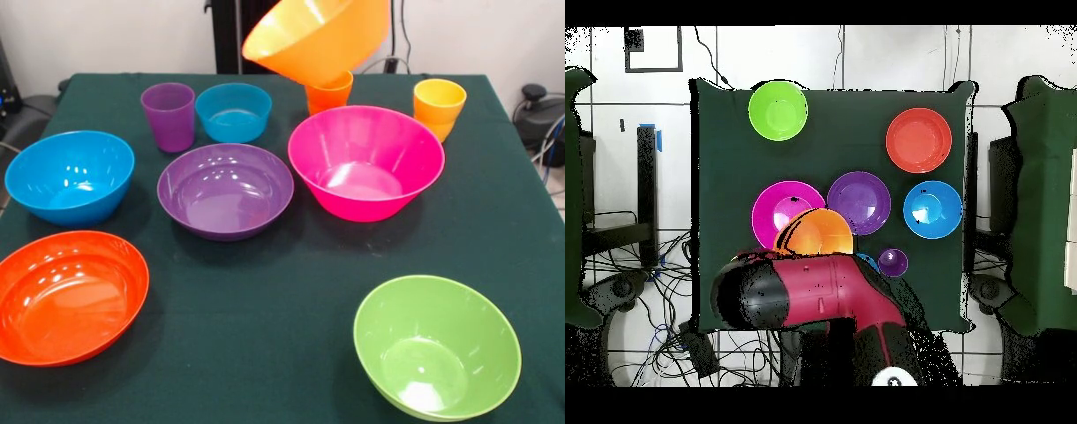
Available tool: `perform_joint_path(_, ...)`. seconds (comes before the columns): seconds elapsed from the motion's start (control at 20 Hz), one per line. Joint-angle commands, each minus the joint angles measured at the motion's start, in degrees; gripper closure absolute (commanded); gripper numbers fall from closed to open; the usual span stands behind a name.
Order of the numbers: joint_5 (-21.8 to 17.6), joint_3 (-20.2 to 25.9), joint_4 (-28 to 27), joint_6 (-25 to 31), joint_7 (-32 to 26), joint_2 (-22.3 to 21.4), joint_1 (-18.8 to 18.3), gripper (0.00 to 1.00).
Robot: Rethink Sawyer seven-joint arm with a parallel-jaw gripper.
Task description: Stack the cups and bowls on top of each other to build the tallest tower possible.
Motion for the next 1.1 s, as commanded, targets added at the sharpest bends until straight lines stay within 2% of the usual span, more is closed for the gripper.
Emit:
perform_joint_path(0.05,-5.68,-0.86,-4.39,-0.31,4.73,6.88,3.41,1.0)
perform_joint_path(0.8,-7.18,-4.23,-13.96,2.36,4.65,14.38,6.63,1.0)
perform_joint_path(1.1,-6.98,-5.82,-19.84,5.72,4.03,17.73,7.73,1.0)
